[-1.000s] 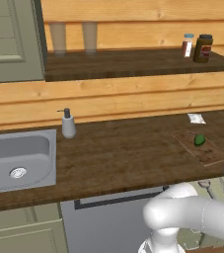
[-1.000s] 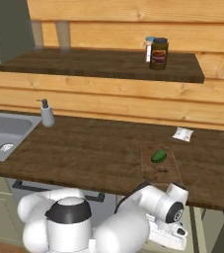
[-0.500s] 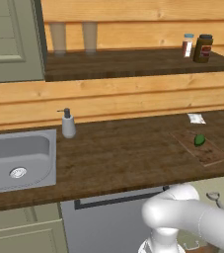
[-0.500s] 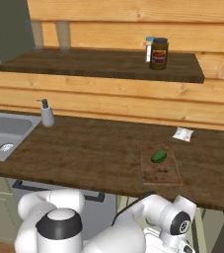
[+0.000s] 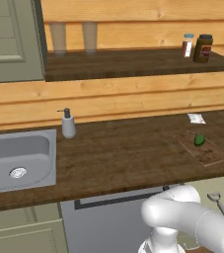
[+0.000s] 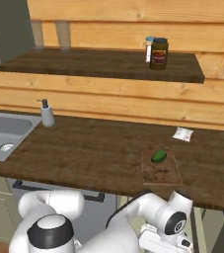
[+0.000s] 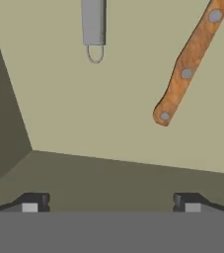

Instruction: Place the appropriate cutting tool for cutting the avocado skin on the cutting board.

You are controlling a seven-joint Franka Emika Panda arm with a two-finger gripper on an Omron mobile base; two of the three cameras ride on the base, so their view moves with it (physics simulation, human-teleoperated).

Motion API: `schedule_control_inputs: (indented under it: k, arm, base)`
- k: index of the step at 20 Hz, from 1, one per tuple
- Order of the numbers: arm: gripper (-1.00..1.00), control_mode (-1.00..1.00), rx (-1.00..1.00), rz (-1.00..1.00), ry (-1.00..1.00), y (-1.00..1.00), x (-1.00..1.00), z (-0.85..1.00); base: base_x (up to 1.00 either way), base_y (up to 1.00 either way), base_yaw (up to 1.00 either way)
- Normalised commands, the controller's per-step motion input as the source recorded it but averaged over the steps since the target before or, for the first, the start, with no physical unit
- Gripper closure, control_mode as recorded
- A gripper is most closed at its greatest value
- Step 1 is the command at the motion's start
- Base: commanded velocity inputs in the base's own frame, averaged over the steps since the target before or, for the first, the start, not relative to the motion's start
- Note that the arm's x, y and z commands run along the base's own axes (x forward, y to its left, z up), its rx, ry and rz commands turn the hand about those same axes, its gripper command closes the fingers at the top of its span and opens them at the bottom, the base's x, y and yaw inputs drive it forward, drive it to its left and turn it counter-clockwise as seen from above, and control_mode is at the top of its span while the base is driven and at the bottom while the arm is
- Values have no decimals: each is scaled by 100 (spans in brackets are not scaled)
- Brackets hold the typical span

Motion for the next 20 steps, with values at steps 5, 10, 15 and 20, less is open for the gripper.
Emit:
schedule_control_inputs:
  k: [5,10,15,20]
  arm:
    - [-100,-100,0,7,-12,-28,50,-17]
    - [-100,-100,0,1,-3,-24,57,-32]
    - [-100,-100,0,-1,0,-9,54,-37]
    - [-100,-100,-1,-18,0,0,34,-44]
  base:
    - [0,0,0]
    - [0,0,0]
    - [0,0,0]
    - [0,0,0]
